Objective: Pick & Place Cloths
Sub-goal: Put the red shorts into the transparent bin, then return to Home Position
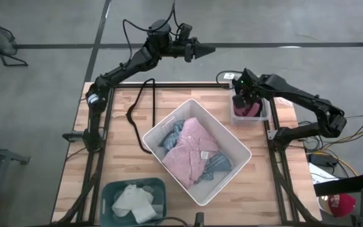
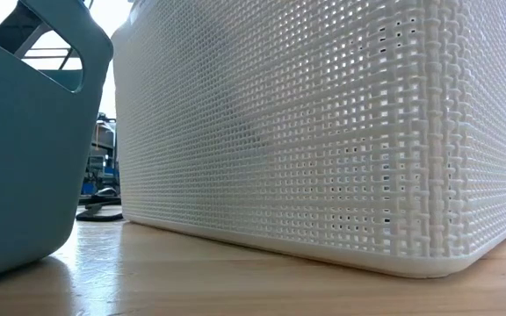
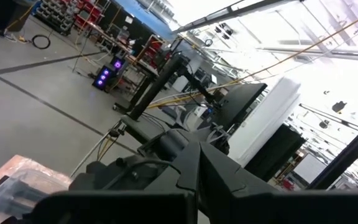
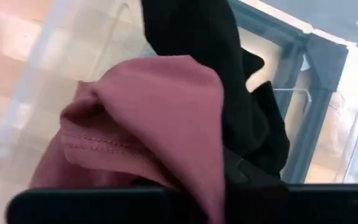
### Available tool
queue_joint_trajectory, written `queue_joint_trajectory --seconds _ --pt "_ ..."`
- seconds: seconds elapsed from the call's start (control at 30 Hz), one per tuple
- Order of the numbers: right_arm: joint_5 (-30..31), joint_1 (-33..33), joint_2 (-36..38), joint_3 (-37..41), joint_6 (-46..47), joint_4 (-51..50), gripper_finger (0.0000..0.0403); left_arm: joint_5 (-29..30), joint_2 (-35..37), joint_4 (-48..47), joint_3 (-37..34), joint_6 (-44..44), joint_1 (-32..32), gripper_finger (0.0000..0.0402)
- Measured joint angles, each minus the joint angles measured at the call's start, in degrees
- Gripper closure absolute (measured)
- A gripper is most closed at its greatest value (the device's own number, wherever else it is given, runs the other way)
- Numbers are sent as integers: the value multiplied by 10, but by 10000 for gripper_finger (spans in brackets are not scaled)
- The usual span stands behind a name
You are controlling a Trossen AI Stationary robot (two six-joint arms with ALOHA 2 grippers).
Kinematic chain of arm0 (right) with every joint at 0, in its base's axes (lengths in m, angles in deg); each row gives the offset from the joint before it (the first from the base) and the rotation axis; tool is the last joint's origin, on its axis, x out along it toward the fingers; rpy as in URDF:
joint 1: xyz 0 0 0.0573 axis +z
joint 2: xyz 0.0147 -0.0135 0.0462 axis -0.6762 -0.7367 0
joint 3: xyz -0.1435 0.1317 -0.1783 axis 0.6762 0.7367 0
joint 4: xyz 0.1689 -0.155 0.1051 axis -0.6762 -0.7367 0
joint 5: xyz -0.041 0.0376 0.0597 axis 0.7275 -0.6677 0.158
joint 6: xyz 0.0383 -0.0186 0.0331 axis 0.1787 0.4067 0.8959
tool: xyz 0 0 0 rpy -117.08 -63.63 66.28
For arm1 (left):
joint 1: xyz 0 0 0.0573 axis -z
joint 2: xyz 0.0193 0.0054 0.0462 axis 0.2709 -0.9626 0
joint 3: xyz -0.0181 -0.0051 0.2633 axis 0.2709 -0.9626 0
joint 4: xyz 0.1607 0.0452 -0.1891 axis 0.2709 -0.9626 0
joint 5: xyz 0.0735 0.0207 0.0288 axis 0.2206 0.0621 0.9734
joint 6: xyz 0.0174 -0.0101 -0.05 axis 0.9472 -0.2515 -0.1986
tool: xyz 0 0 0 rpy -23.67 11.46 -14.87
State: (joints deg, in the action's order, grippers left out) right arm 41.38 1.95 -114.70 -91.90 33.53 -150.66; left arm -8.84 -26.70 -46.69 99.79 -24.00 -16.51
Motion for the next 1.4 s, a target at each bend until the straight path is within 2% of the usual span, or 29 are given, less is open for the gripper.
queue_joint_trajectory --seconds 0.17,0.47,0.6,0.67,0.73,0.83,0.9,1.0,1.07,1.17,1.23,1.33,1.4 --pt "-15 0 1 -53 -16 -1 318 -2 0 -4 0 0 0 388" --pt "-40 1 1 -179 -57 26 190 -2 0 -18 -6 1 0 388" --pt "-55 2 1 -197 -77 59 169 -3 0 -25 -22 1 -3 388" --pt "-83 3 3 -200 -81 72 183 -20 1 -36 -30 3 -6 388" --pt "-113 5 17 -191 -82 106 219 -50 7 -63 -39 37 -8 393" --pt "-161 12 55 -173 -99 166 309 -49 38 -134 -62 125 -7 397" --pt "-190 13 84 -152 -127 194 369 -10 68 -179 -75 188 -1 398" --pt "-240 12 133 -111 -143 244 384 62 118 -229 -99 273 14 398" --pt "-272 12 171 -80 -144 283 392 66 147 -241 -120 299 19 399" --pt "-292 18 228 -29 -131 340 394 55 190 -244 -167 270 27 399" --pt "-308 26 264 2 -129 358 394 72 223 -244 -206 253 34 399" --pt "-325 32 325 41 -119 357 394 138 285 -241 -284 248 55 399" --pt "-334 33 364 66 -116 358 394 210 330 -233 -342 240 73 397"
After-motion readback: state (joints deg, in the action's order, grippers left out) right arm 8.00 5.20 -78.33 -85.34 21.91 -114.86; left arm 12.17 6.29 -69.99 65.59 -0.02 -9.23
